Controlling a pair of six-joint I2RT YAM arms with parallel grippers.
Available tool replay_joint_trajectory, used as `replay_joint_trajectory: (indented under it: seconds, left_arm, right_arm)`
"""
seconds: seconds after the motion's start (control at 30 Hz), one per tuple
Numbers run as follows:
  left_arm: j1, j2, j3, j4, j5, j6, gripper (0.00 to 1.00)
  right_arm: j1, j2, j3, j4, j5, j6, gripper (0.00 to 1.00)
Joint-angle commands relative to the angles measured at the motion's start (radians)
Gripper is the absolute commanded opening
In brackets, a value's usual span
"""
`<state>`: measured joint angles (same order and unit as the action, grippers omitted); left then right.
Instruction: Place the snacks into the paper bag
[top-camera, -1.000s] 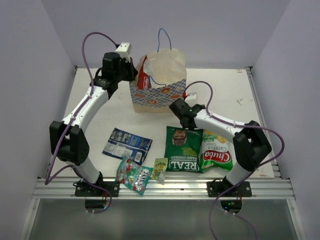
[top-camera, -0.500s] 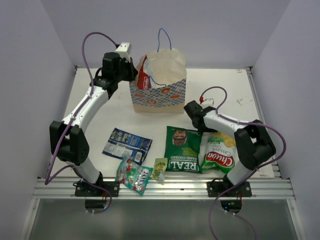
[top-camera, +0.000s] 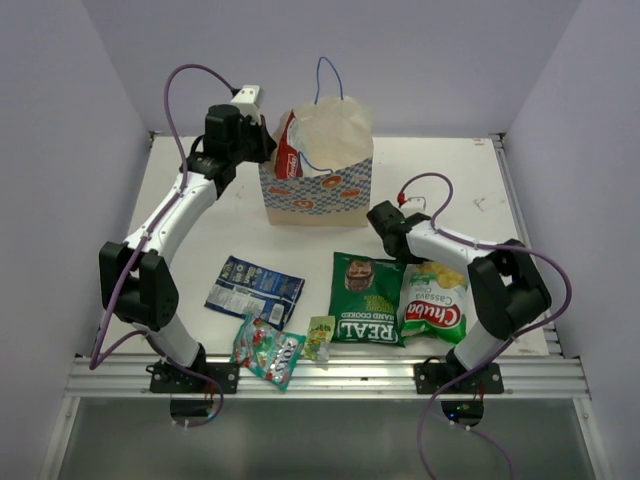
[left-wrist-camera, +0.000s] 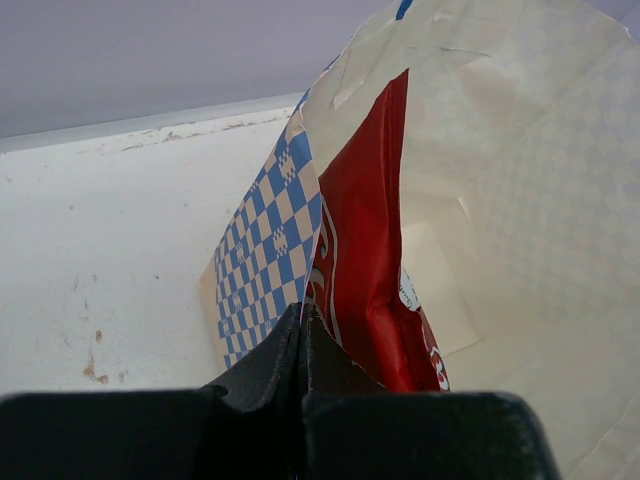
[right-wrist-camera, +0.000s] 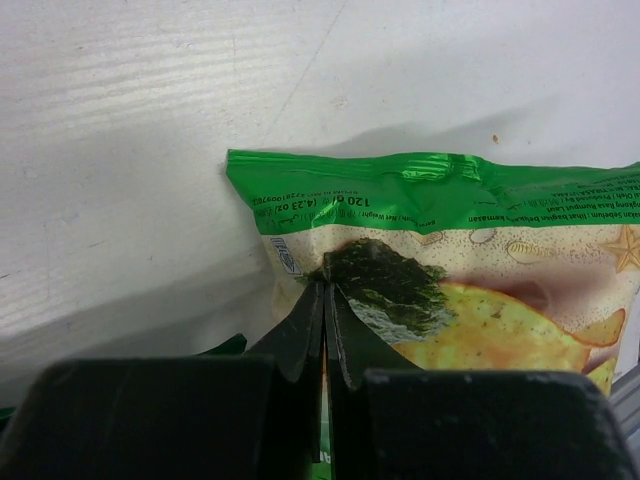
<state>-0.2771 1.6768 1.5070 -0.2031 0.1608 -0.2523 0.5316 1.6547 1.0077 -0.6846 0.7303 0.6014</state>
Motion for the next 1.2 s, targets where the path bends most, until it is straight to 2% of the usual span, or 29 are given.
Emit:
replay_joint_trajectory:
  seconds: [0.0,0.23,0.4,0.57,0.73,1.0,1.17]
  left_arm:
    - [-0.005,-0.022,-0.004,0.057,0.026,-0.021,0.00]
    - [-0.005,-0.022,-0.005,0.059,0.028,-0.021,0.00]
    - [-0.005,-0.017,-0.005,0.059,0.028,-0.021,0.00]
    - [-0.005,-0.019,-0.007,0.057,0.025,-0.021,0.00]
    - [-0.005,-0.015,-0.007,0.057,0.023,-0.019,0.00]
    - [-0.005,-0.017,-0.005,0.053,0.022,-0.016,0.00]
    - [-0.005,-0.014,-0.007,0.053,0.020,-0.016,0.00]
  right_arm:
    - [0.004,-0.009,0.017,0.030,-0.019,0.005,0.00]
    - [0.011,-0.117,0.066,0.007,-0.063,-0.041,0.00]
    - [0.028,-0.220,0.193,-0.030,-0.083,-0.124,0.00]
    - [0.028,-0.269,0.325,-0.099,-0.048,-0.160,0.00]
    - [0.027,-0.323,0.379,-0.109,0.001,-0.186,0.00]
    - [0.028,-0.343,0.463,-0.021,-0.012,-0.294,0.00]
    - [0.028,-0.273,0.649,-0.004,0.015,-0.396,0.00]
